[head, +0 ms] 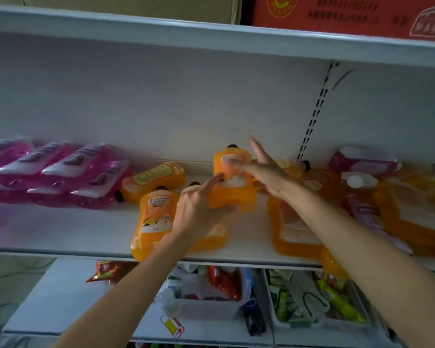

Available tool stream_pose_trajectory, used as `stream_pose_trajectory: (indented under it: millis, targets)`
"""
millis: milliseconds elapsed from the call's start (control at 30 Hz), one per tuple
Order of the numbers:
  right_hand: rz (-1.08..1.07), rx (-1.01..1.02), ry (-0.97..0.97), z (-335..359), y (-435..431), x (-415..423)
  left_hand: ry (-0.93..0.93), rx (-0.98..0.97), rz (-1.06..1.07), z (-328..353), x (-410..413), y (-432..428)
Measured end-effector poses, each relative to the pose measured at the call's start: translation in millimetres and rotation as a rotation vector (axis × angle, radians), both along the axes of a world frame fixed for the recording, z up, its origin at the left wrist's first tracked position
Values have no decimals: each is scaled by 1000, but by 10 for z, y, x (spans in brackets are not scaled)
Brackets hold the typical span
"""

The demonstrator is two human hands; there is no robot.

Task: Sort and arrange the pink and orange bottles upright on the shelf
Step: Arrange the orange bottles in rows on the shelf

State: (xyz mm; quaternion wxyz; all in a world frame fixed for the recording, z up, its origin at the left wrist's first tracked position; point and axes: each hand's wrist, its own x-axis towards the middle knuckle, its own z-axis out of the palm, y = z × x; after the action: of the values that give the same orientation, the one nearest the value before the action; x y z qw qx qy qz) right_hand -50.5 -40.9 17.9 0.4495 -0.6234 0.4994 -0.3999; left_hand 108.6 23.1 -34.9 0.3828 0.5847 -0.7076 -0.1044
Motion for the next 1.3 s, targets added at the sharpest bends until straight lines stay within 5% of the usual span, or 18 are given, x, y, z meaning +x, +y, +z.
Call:
stream_pose_trajectory:
  millis: [100, 333, 467, 633, 767, 967, 1100, 1300]
  targets:
    - [-131, -9, 153, -288, 20, -15, -261, -9, -51, 17, 24, 105]
    - [-119, 15, 287, -495, 74, -10, -537, 171, -153, 45, 181, 251]
    - [-49, 47, 288, -585, 80, -60, -613, 252, 78, -10, 488, 226]
    - [-130, -180, 771, -665, 53, 69, -426, 497, 108, -146, 637, 226]
    - [-216, -238, 787, -644, 40, 192, -444, 422, 56, -177, 707, 89]
    - [-306, -242, 799, -726, -3, 143, 273, 190, 90, -97, 847, -190]
    - [-313, -340, 770, -696, 51, 127, -98, 62, 278, -149, 1261, -475]
    - [-290, -400, 792, -735, 7, 157, -608, 225, 143, -322, 1516, -654]
